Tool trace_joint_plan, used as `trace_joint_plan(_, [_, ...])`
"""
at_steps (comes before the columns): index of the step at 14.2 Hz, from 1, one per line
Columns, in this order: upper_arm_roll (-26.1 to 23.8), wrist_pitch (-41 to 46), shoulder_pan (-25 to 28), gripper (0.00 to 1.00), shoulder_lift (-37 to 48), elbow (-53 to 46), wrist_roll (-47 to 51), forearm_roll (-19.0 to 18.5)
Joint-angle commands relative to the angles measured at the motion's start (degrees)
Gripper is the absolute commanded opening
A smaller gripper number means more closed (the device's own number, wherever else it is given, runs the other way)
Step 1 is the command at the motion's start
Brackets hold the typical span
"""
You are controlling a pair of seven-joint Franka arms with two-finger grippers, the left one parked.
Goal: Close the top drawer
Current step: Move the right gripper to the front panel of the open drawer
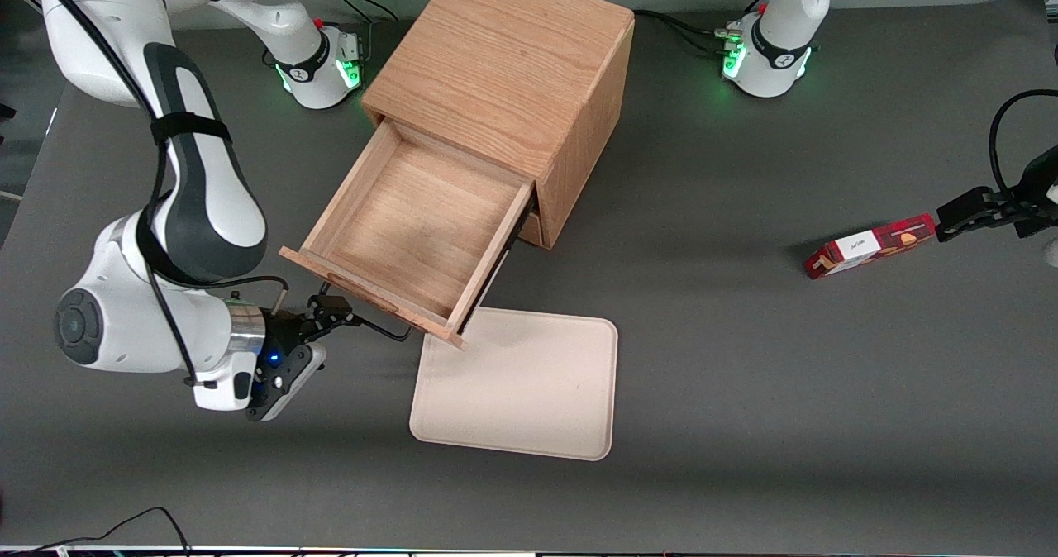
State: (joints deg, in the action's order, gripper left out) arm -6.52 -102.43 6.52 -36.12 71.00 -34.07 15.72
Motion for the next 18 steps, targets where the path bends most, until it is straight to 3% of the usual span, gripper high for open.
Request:
trace_joint_plan(1, [-0.4,0.6,0.1,1.0,-0.3,-1.8,-1.0,-1.5])
trace_joint_plan(4, [-1.2,0.9,0.0,1.0,-0.2,-1.5,-1.2,-4.9])
trace_joint_plan(18, [-2.4,6.0,-0.6,1.0,0.8,0.6,-3.5,-5.3])
